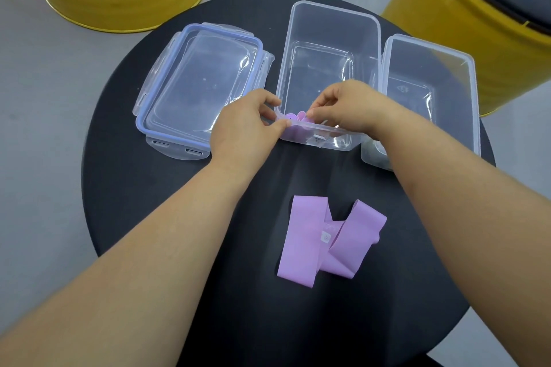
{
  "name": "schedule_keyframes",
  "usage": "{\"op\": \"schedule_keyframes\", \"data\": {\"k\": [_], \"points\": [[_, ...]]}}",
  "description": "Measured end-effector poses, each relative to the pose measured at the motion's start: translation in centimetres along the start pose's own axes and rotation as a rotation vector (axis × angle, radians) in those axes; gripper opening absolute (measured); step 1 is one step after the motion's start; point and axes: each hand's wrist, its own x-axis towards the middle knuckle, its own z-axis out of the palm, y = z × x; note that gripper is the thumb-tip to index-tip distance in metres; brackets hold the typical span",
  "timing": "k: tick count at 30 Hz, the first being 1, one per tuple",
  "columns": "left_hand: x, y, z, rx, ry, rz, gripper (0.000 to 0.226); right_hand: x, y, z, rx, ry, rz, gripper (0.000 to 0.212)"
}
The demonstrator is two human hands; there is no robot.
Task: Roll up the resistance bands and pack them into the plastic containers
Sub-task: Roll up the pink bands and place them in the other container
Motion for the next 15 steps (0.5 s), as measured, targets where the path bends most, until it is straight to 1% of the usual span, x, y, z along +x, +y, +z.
{"op": "schedule_keyframes", "data": {"k": [2,6,8,10,11,13,14,15], "points": [[0.0,0.1,-0.1,-0.005,0.023,0.002,0.018,-0.4,-0.2,-0.1,0.011,0.070,-0.027,0.008],[-0.4,0.4,-0.7,0.023,0.080,0.006,0.008,-2.3,-0.6,0.1,0.097,0.332,-0.116,0.007],[-1.0,0.8,-1.0,0.024,0.061,-0.011,0.010,-4.3,-0.5,0.6,0.153,0.377,-0.150,0.008],[-1.8,0.9,-1.0,0.039,-0.040,-0.054,0.015,-6.7,0.0,1.6,0.202,0.365,-0.155,0.013],[-2.3,0.8,-0.8,0.071,-0.129,-0.075,0.016,-7.9,0.4,2.3,0.203,0.335,-0.149,0.013],[-3.4,0.2,0.2,0.220,-0.366,-0.092,0.012,-9.9,2.1,3.9,0.152,0.225,-0.114,0.009],[-4.1,-0.1,0.8,0.319,-0.479,-0.083,0.020,-10.7,3.1,4.7,0.077,0.161,-0.087,0.010],[-4.7,-0.4,1.4,0.402,-0.574,-0.070,0.038,-11.3,4.2,5.3,-0.034,0.107,-0.060,0.021]]}}
